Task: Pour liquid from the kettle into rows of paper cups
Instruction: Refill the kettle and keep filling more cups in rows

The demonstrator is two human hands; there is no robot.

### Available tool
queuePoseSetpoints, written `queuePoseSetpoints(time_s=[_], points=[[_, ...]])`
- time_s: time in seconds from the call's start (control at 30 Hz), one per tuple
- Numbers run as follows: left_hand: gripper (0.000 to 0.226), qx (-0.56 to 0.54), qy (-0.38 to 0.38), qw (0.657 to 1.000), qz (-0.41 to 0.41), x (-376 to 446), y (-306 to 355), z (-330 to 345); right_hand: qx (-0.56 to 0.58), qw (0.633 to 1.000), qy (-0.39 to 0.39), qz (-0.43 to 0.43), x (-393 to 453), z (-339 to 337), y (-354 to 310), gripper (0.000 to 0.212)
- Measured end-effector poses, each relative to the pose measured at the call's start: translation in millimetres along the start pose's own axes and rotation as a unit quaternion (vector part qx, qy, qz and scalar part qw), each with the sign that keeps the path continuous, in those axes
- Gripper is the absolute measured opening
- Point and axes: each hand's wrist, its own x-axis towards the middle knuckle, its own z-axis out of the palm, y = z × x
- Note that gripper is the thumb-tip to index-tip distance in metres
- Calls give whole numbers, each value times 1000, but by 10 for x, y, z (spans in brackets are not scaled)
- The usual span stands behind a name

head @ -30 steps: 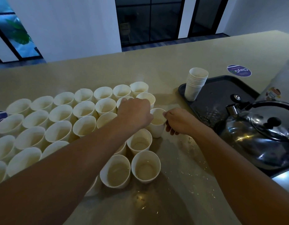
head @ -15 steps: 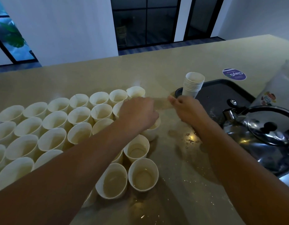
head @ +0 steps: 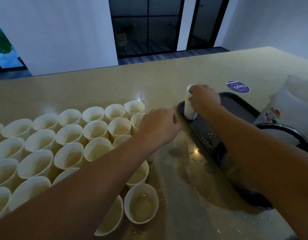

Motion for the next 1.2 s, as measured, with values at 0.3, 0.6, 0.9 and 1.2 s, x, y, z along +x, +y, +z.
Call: queuePoseSetpoints(time_s=[0.3, 0.6, 0.9, 1.2], points=[[32, -73, 8, 997, -14, -67, -22, -140, 63, 997, 43, 22, -98, -368, -49, 16], [105, -233, 36, 972, -11, -431, -47, -354, 300, 950, 33, -79, -1145, -1222, -246, 20], [106, -270, 124, 951, 81, -819, -75, -378, 453, 879, 55, -138, -1731, -1132, -338, 20], [99, -289, 99, 951, 47, -921, -151, -312, 397, 902, 49, -164, -1730, -1049, -357, 23]])
